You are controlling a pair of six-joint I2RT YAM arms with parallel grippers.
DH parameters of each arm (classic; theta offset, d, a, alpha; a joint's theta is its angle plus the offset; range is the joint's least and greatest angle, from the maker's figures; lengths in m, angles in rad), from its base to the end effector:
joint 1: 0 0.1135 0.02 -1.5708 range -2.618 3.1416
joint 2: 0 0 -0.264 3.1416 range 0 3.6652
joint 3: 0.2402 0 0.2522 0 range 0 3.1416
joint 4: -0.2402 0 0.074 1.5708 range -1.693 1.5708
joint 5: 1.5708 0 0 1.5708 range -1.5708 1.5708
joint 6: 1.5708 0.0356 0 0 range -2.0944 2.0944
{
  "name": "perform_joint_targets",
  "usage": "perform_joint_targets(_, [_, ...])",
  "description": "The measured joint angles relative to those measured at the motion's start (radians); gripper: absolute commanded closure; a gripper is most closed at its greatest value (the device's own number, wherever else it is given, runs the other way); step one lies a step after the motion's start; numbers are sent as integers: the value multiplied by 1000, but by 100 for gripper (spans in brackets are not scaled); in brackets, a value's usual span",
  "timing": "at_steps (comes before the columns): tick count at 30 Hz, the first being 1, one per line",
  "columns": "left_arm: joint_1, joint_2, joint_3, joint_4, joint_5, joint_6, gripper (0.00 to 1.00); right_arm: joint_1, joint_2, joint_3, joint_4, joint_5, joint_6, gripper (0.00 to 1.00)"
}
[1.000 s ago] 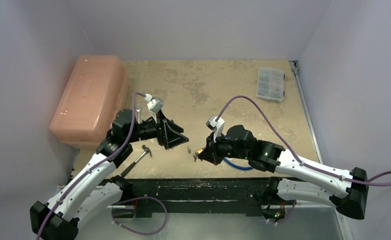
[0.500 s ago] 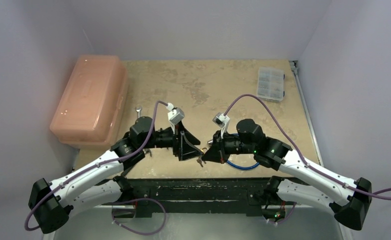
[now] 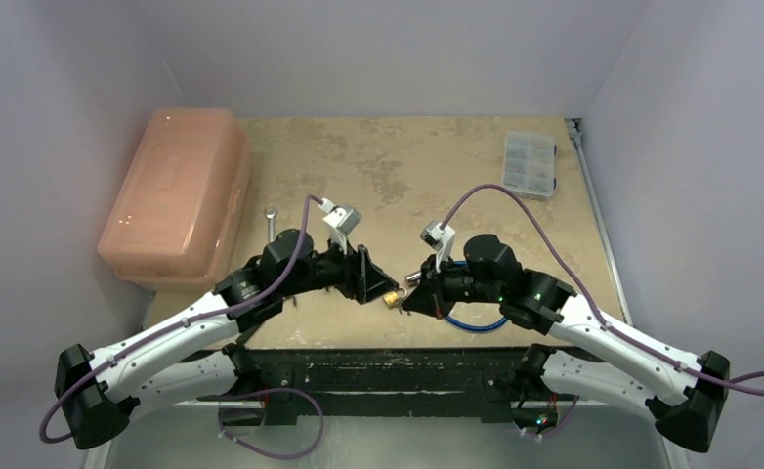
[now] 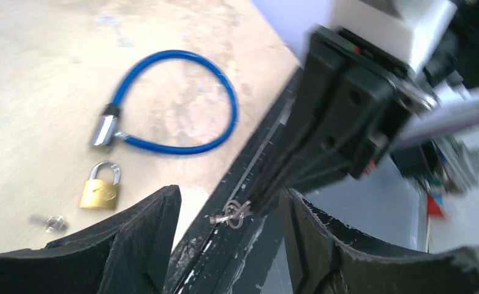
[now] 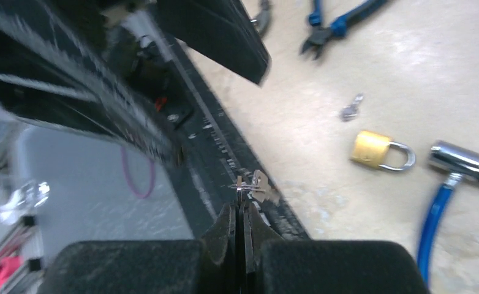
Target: Unlock with the key
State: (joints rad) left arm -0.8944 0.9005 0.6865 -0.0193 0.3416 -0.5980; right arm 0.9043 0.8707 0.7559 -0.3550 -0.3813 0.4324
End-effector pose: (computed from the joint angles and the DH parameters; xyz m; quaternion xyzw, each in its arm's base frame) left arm 0.1239 -0.1734 0.3021 0.2184 0.7491 -0.5127 0.3581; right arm 0.1105 0.1619 0.2985 -0.2920 0.7905 0.4450 0.3030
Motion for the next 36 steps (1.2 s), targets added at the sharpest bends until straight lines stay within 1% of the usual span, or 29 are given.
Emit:
perform_joint_targets(2, [0, 16, 65, -113, -129, -64, 34, 6, 0, 5, -18, 77, -18, 100])
perform_joint_targets(5, [0, 35, 132, -207, -254, -169, 33, 34, 6, 18, -35, 208, -39, 100])
perform_joint_targets(6, [1, 33, 138, -222, -281, -207, 33, 60, 14, 27, -40, 275, -48, 100])
perform_joint_targets(9, [1, 18, 138, -254, -327, -314, 33, 174, 56, 58, -39, 481, -81, 100])
perform_joint_targets(12, [1, -8, 136, -276, -364, -416, 33, 264, 94, 69, -17, 646, -118, 100])
perform_joint_targets(15, [1, -39, 136, -302, -393, -489, 32, 301, 110, 68, 10, 803, -172, 100])
perform_joint_targets(18, [1, -72, 131, -311, -403, -557, 32, 329, 115, 68, 55, 929, -237, 100])
perform_joint_targets(22, [1, -95, 98, -294, -400, -644, 30, 420, 189, 76, 82, 1102, -330, 100])
perform_joint_targets(27, [1, -101, 5, -234, -386, -749, 28, 513, 277, 78, 80, 1209, -442, 100])
perform_joint_targets(32, [1, -117, -61, -186, -373, -842, 28, 570, 247, 78, 139, 1284, -541, 100])
perform_joint_targets(36, [1, -120, -113, -95, -347, -908, 28, 609, 227, 69, 214, 1327, -623, 100])
